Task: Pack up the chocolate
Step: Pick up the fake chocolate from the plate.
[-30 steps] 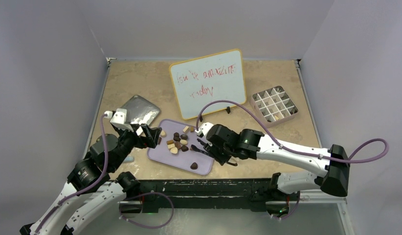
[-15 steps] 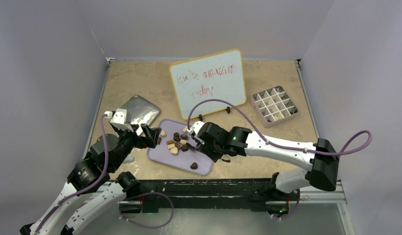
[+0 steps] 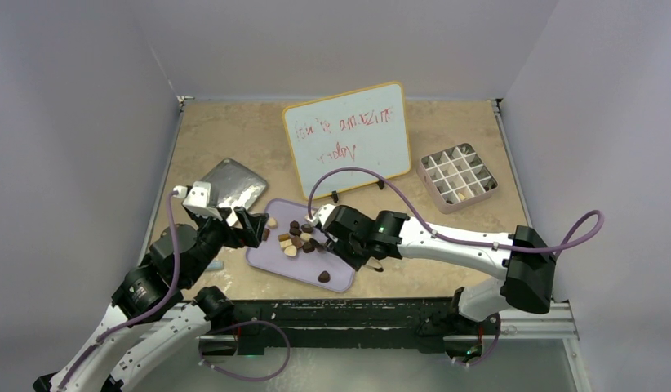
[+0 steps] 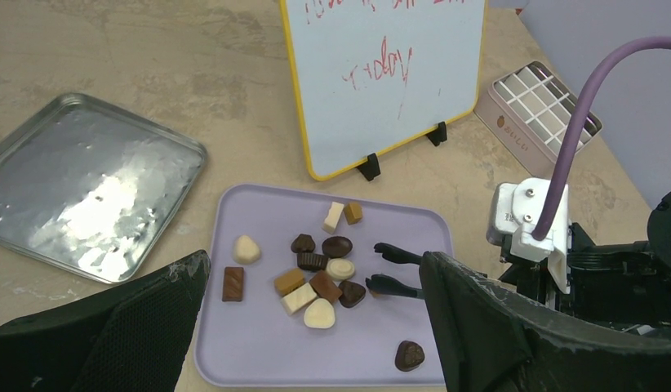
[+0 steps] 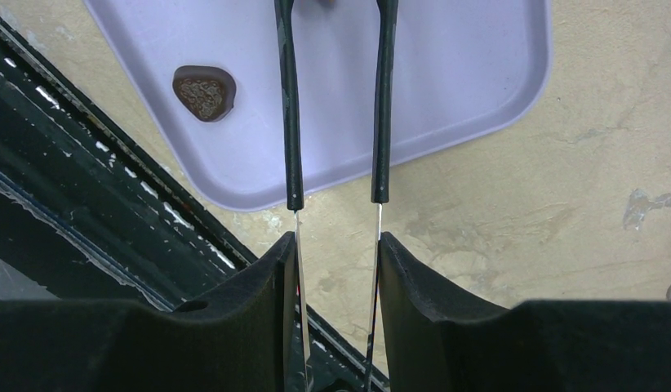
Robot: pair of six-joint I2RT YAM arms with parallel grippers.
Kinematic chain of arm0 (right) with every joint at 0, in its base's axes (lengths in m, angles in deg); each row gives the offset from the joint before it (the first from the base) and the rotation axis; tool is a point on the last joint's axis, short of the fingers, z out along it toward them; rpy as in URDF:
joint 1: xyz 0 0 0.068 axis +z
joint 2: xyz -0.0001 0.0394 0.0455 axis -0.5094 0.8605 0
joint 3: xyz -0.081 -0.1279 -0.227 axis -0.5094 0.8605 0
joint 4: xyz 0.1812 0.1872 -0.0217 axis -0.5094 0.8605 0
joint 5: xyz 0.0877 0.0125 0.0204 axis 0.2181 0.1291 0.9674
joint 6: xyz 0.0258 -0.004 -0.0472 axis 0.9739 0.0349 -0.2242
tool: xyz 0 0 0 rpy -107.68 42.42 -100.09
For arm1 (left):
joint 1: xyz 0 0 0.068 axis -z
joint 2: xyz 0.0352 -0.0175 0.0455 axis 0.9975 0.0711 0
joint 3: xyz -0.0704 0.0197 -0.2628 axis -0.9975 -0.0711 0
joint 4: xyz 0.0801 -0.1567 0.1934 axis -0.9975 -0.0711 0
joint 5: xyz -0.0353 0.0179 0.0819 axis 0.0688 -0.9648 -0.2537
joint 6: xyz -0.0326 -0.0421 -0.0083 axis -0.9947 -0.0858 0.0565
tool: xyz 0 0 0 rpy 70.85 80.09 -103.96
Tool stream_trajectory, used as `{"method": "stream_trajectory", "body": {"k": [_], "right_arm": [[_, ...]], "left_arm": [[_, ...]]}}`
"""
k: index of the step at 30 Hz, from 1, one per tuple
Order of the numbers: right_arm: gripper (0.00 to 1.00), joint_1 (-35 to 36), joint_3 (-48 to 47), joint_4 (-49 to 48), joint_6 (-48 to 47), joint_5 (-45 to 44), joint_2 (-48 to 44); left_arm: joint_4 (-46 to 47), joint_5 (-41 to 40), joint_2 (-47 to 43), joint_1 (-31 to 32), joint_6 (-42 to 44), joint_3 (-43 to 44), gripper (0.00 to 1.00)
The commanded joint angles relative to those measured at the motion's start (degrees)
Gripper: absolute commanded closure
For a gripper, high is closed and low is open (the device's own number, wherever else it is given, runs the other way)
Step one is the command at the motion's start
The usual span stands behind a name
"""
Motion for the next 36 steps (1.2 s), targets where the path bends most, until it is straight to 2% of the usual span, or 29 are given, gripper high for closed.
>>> {"method": "stream_trajectory", "body": {"k": [1,13,27,36], "right_arm": [[0.6,0.3,-1.5,0.0,-1.4,1.8,0.1],[0.62,0.2,-1.1,0.2,-0.9,2.0,1.7],[0.82,0.2,-1.7,2.7,1.5,0.4,-1.7],[0.85,-0.3,-2.3,3.2,3.2,-0.5,-2.3]], "left_arm": [[1.2,-0.4,-0.7,0.0,-0.4,0.4,0.01],[1.2,-0.4,-0.8,0.0,-0.5,0.4,0.01],[1.0,-0.4,-0.6,0.0,-0.8,0.4,0.01],[1.2,-0.2,-0.7,0.0,-0.5,0.4,0.01]]}}
